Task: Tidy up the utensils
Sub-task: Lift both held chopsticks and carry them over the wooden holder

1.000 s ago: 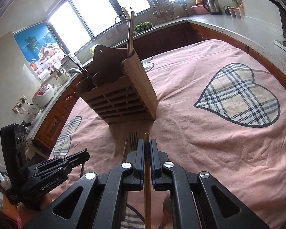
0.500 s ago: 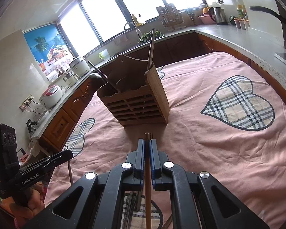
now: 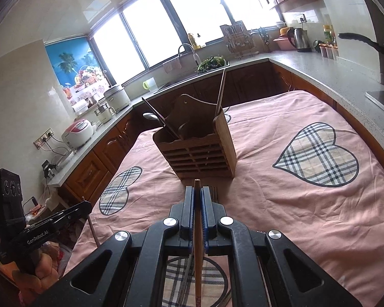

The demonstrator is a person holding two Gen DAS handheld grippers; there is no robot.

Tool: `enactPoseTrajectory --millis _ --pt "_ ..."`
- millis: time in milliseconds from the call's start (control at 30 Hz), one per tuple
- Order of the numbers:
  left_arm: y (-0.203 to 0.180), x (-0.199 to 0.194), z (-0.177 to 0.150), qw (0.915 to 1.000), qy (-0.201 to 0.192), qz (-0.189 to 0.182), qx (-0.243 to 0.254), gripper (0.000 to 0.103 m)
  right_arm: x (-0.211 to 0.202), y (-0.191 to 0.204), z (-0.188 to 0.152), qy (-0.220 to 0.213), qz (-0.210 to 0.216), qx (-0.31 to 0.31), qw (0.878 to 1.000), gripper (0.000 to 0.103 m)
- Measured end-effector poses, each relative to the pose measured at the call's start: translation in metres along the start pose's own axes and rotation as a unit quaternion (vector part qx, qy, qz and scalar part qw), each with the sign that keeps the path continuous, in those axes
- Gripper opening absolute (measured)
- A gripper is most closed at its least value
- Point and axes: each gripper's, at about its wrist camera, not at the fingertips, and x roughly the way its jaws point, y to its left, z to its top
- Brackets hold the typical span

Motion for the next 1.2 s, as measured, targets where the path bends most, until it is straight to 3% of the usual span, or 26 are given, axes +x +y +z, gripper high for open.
enactPoseTrajectory --millis 567,1200 --pt "0.012 -0.042 0.018 0.996 -0.084 0.011 -0.028 0.004 -0.035 0.024 0.018 -0.059 0.001 -0.024 0.998 0.005" --pt "0.015 -0.046 0.051 0.991 -0.129 0.001 -0.038 0.004 -0.033 0.022 0.042 -0.091 0.001 -0.024 0.996 0.005"
